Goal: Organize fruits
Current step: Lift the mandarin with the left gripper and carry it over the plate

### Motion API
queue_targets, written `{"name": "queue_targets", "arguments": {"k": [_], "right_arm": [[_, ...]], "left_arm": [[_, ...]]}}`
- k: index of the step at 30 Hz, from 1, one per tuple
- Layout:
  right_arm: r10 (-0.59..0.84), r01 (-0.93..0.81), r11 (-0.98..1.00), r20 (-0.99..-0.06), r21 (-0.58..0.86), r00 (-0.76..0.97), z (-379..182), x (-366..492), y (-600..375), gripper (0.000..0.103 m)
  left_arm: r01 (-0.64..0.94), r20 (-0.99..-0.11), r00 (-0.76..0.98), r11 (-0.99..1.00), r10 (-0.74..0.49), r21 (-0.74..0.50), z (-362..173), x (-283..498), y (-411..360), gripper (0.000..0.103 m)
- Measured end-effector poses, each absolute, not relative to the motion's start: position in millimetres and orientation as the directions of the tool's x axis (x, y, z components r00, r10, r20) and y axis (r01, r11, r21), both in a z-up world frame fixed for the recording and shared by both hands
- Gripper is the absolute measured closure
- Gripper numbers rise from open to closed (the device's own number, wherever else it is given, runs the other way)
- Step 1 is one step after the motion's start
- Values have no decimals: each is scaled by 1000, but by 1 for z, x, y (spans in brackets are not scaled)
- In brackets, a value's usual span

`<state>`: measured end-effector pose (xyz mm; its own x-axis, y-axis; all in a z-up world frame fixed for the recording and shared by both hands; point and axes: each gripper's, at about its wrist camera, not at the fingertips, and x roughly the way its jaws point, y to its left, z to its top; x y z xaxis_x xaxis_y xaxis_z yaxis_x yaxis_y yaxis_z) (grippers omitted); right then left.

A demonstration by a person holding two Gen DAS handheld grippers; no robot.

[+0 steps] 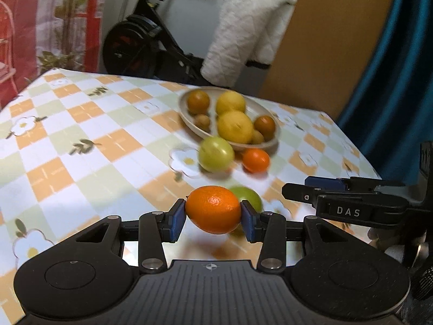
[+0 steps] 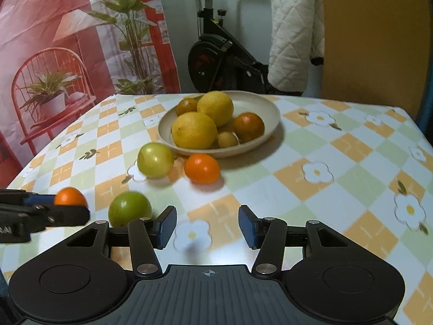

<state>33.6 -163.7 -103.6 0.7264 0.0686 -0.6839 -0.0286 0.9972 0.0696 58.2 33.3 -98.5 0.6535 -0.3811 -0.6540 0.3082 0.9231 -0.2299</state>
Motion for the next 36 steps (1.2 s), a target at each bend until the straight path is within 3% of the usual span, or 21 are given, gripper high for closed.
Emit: {"name": "queue_targets", "arguments": {"k": [18,21,22,36], "right_arm": [[71,-52,997,-703,48,707,-124,108,-153,55],[77,-55,997,-713,53,697,-128,114,-154,59],[78,-56,997,-719,54,691,-130,115,-153,64],[103,-79,995,-679,66,726,-106,91,-159,65]], "left_arm": [[203,-653,685,945,-323,-255,-97,85,58,58],[205,-654,683,945,-324,-254,-97,85,58,58],[206,-654,683,945,-324,-253,-97,85,58,58],[258,-634,693,940,-341,-224,-78,75,42,58]]}}
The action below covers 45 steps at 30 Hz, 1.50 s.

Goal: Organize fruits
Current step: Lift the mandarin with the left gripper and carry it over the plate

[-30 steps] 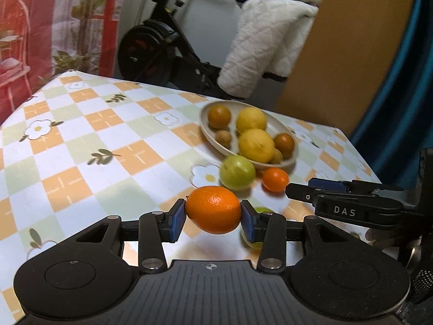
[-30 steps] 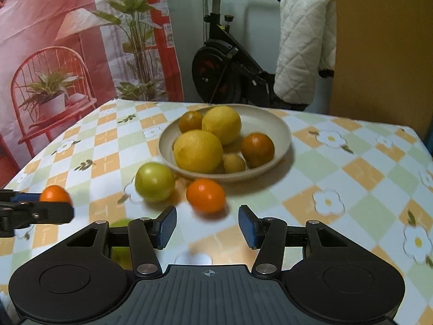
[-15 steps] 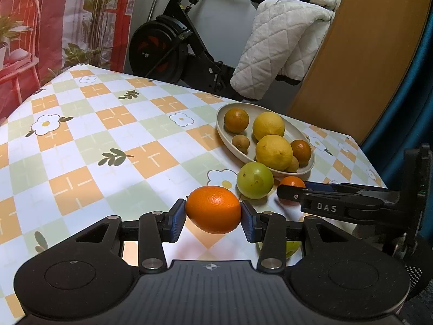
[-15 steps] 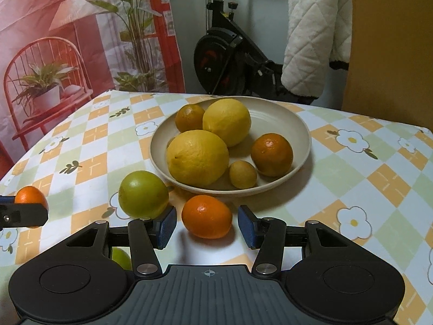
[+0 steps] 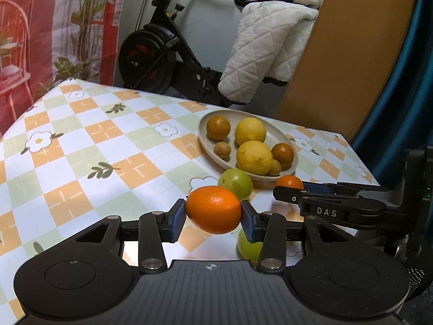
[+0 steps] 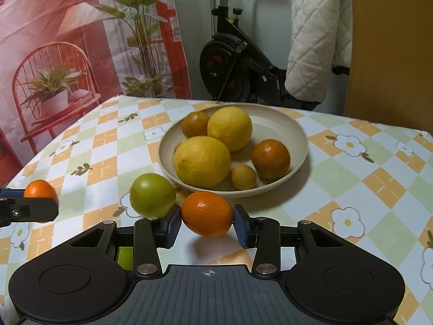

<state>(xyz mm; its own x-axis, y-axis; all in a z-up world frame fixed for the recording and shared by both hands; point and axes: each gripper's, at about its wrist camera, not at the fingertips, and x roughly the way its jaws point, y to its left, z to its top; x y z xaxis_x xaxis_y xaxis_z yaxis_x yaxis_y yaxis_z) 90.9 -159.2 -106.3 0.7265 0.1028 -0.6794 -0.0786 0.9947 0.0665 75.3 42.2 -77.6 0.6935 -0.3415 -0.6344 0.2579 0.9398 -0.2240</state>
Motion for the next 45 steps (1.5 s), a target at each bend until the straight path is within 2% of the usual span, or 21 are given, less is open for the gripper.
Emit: {"name": "queue_targets", "arguments": {"k": [16,28,34,45], "right_arm": [[99,-79,995,-546,60,832,-31,65,-180,65],[72,-68,997,-518,27,852,-11,80,-199,65],[63,-67,998,-533,12,844,-15,102,-210,65],[60,-63,998,-620,17,782,-58,161,-227,65]], "left_arm": [[301,-539,753,926,-377,-227,-22,80,27,58],[304,-520,779,936,-350,-174,-9,119,23,57],[318,-550,758,935,-352,-160,-18,155,14,57],[370,-671,647,919,-362,-139,-72,225,-16,57]]}}
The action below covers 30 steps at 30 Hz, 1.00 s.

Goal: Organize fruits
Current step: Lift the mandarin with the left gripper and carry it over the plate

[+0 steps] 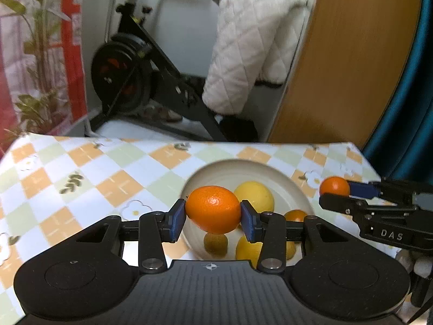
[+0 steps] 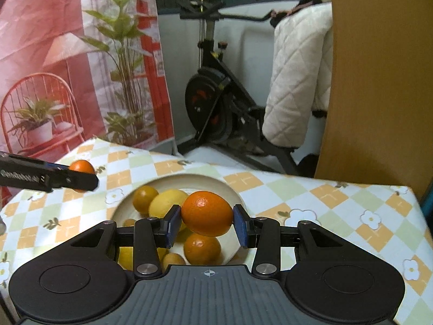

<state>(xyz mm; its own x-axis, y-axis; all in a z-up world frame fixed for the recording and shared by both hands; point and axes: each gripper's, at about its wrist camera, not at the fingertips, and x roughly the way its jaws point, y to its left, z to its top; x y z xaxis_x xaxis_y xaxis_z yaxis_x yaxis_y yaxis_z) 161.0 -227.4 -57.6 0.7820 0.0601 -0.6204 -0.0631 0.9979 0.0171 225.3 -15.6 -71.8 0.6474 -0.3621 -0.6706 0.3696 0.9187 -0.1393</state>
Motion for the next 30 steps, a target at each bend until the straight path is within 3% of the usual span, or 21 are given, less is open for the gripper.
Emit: {"name": "queue_targets", "arguments": {"k": [9,30], "right_arm": [[76,-95,995,-676,9,733,-85,205,-231,65],[63,-95,995,-724,-3,687,-118,241,-234,65]], "left_arm": [[410,-730,567,900,-381,-151,-107,252,-29,57],[392,-737,569,908,-365,-147,-123,281,-41,59]]}}
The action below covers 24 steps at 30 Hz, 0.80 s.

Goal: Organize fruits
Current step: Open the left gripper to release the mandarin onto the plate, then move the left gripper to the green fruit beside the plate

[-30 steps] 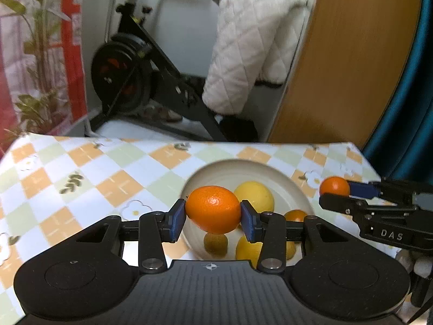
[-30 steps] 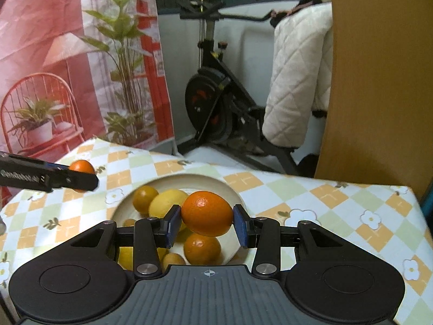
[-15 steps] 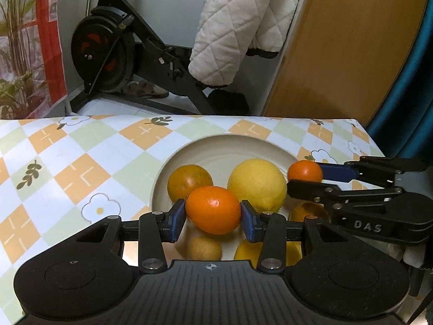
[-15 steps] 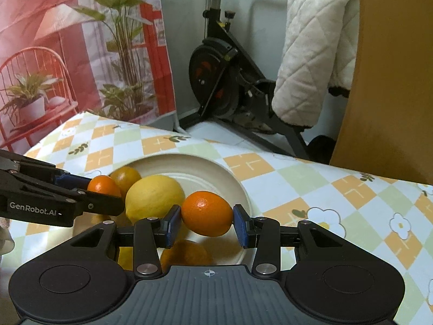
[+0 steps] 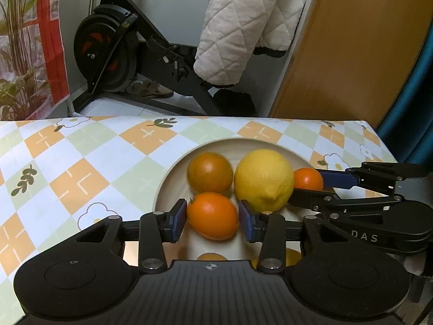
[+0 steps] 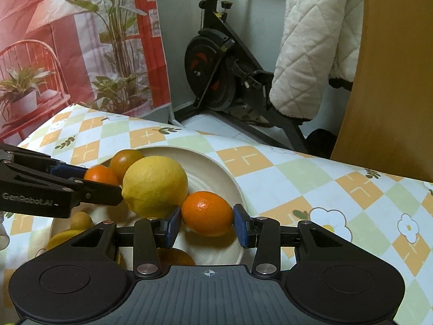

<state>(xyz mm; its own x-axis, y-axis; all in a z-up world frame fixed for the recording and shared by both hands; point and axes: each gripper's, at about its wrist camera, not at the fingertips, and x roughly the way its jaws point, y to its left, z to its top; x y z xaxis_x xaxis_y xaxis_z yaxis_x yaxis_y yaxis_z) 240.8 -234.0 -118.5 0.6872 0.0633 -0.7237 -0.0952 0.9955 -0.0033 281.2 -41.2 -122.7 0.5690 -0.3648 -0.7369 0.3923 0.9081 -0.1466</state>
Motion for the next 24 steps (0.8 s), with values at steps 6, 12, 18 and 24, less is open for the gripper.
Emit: {"name": "queue_targets", "arguments": {"k": [6,12,18,24], "right_arm": [[61,-97,995,-724,-8,688,-120,241,-232,64],[51,-91,996,-731,-15,681,-118,240,-228,60],[51,-79,997,-713,-7,699,-103,227,-227,54],[55,-65,998,-694,11,718,-82,205,-224,54]], "left_arm": [[393,-735,572,908,-363,-143,-124,284,-43,59],[388,-731,580,911,-359,-140,-118,281,-40,56],[399,-713,593,906,-375,-145,-103,272,-37,47],[424,-688,615,897,-385,-123,-83,249,-35,47]]}}
